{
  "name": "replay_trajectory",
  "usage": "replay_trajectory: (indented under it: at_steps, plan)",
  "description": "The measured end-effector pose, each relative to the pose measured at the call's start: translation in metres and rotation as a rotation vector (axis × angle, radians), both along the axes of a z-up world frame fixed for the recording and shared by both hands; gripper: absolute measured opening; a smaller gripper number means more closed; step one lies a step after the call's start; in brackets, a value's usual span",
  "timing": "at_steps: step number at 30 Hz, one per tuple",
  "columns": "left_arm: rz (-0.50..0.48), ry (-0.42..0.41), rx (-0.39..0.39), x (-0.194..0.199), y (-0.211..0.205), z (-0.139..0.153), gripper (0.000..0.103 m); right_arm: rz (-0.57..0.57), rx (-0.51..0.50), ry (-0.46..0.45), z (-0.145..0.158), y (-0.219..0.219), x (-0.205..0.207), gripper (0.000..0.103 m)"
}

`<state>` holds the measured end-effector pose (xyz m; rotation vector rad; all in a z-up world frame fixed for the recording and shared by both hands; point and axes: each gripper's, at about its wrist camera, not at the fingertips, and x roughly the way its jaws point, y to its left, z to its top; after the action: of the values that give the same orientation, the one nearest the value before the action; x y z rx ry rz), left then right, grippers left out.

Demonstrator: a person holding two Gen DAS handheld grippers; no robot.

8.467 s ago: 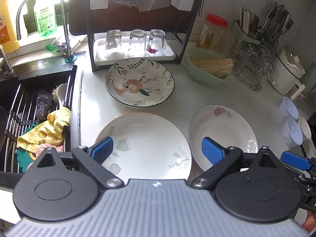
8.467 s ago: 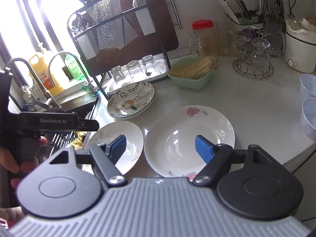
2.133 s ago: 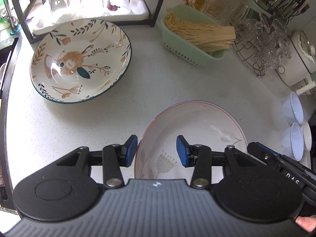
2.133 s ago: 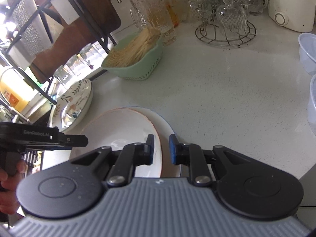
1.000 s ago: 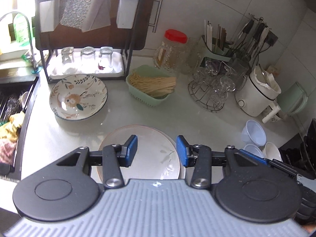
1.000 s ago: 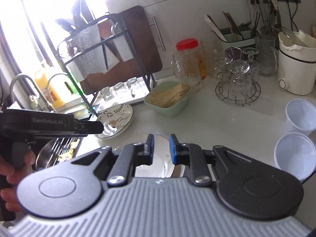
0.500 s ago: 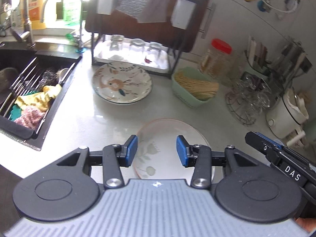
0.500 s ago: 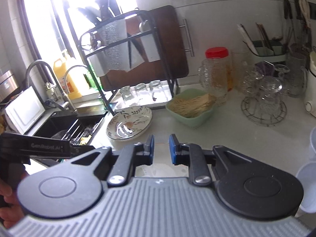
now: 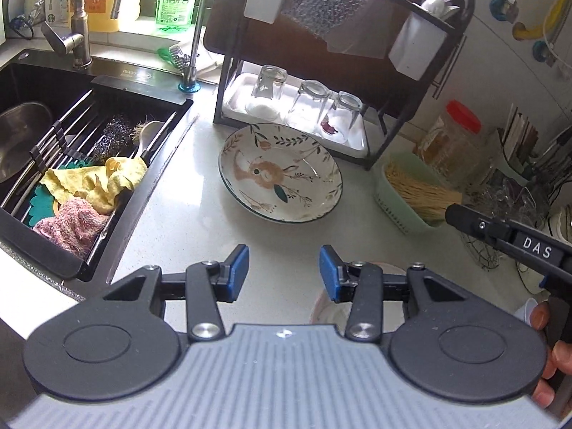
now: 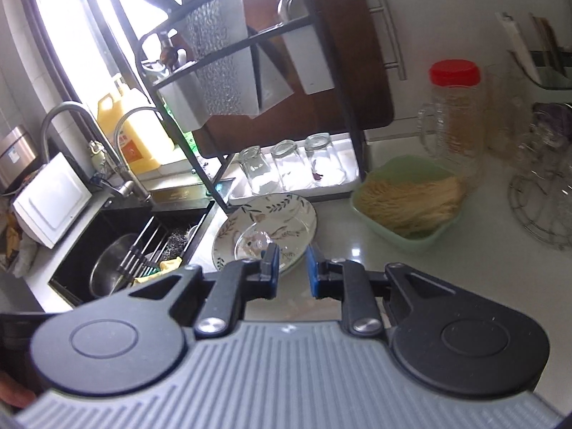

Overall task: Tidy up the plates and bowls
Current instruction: 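Move both grippers to the rabbit-pattern bowl beside the glass rack, then close both grippers on the rim of the rabbit-pattern bowl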

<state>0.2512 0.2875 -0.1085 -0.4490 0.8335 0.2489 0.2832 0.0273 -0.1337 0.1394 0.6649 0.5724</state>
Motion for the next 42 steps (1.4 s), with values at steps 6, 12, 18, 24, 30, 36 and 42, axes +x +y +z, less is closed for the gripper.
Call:
replay_trajectory:
  at_steps: [6, 12, 18, 24, 30, 36, 42]
  plan:
    - [-0.001, 0.035, -0.055, 0.039, 0.052, -0.028, 0.054, 0.008, -0.014, 0.059, -0.019, 0.042, 0.056, 0.021]
    - [-0.038, 0.049, -0.080, 0.084, 0.092, -0.055, 0.057, -0.025, -0.032, 0.153, -0.043, 0.062, 0.087, 0.046]
    - [-0.077, 0.084, -0.115, 0.125, 0.111, -0.077, 0.057, -0.074, -0.026, 0.229, -0.062, 0.064, 0.106, 0.045]
    - [-0.097, 0.096, -0.136, 0.157, 0.122, -0.091, 0.057, -0.102, -0.067, 0.303, -0.080, 0.071, 0.129, 0.044]
    - [-0.110, 0.111, -0.145, 0.177, 0.133, -0.104, 0.055, -0.108, -0.073, 0.365, -0.098, 0.080, 0.147, 0.034]
    - [-0.116, 0.121, -0.128, 0.188, 0.141, -0.114, 0.026, -0.127, -0.111, 0.386, -0.109, 0.084, 0.160, 0.018]
    - [-0.159, 0.127, -0.168, 0.198, 0.151, -0.122, 0.021, -0.110, -0.096, 0.405, -0.117, 0.085, 0.173, 0.017]
